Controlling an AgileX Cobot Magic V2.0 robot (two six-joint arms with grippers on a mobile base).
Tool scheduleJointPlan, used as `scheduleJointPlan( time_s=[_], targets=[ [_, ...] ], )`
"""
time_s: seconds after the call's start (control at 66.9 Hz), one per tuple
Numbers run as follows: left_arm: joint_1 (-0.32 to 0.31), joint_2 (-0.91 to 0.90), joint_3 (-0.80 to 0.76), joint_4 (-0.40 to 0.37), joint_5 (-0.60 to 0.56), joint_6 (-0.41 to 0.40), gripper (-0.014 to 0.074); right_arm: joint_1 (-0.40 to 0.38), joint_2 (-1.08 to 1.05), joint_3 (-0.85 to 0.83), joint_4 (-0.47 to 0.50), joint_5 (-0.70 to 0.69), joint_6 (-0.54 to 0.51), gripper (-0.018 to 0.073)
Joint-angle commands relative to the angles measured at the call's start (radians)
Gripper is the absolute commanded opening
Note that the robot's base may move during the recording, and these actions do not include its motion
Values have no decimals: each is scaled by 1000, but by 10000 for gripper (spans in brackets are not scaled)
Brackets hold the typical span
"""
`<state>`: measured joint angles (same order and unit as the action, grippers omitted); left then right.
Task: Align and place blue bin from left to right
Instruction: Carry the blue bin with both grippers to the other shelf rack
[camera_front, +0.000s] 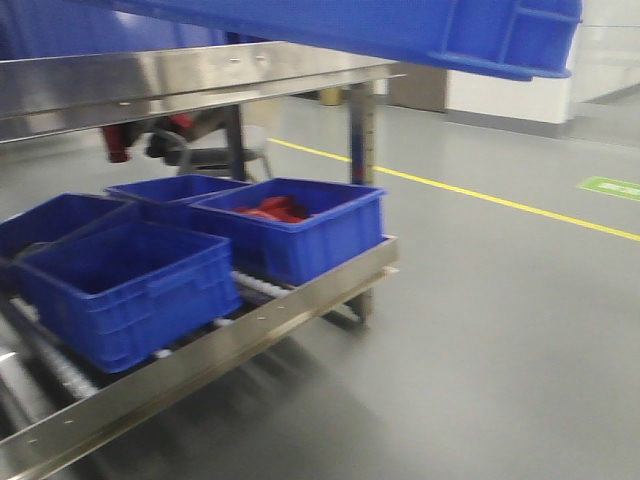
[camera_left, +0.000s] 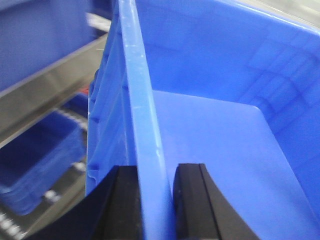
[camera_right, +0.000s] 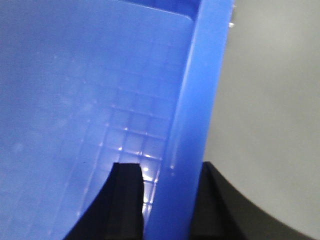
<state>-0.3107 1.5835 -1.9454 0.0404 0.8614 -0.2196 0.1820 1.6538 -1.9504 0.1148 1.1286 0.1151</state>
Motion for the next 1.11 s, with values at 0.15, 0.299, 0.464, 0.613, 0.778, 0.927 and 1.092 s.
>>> scheduleJointPlan(
  time_s=[0.15, 0.299, 0.464, 0.613, 0.778, 0.927, 1.092],
  targets=[
    [-2, -26, -14, -6, -103, 23, -111, 2, -20, -14, 7, -68, -36, -70],
    [-2, -26, -14, -6, -103, 23, -111, 2, -20, -14, 7, -68, -36, -70],
    [-2, -26, -14, -6, -103, 23, -111, 2, -20, -14, 7, -68, -36, -70],
    [-2, -26, -14, -6, -103, 23, -111, 2, -20, -14, 7, -68, -36, -70],
    [-2, -26, -14, -6, -103, 23, -111, 2, -20, -14, 7, -68, -36, -70],
    [-2, -26, -14, -6, -103, 23, -111, 2, -20, -14, 7, -68, -36, -70],
    [-2, -26, -14, -6, -103, 23, -111, 2, -20, -14, 7, -68, -36, -70]
  ],
)
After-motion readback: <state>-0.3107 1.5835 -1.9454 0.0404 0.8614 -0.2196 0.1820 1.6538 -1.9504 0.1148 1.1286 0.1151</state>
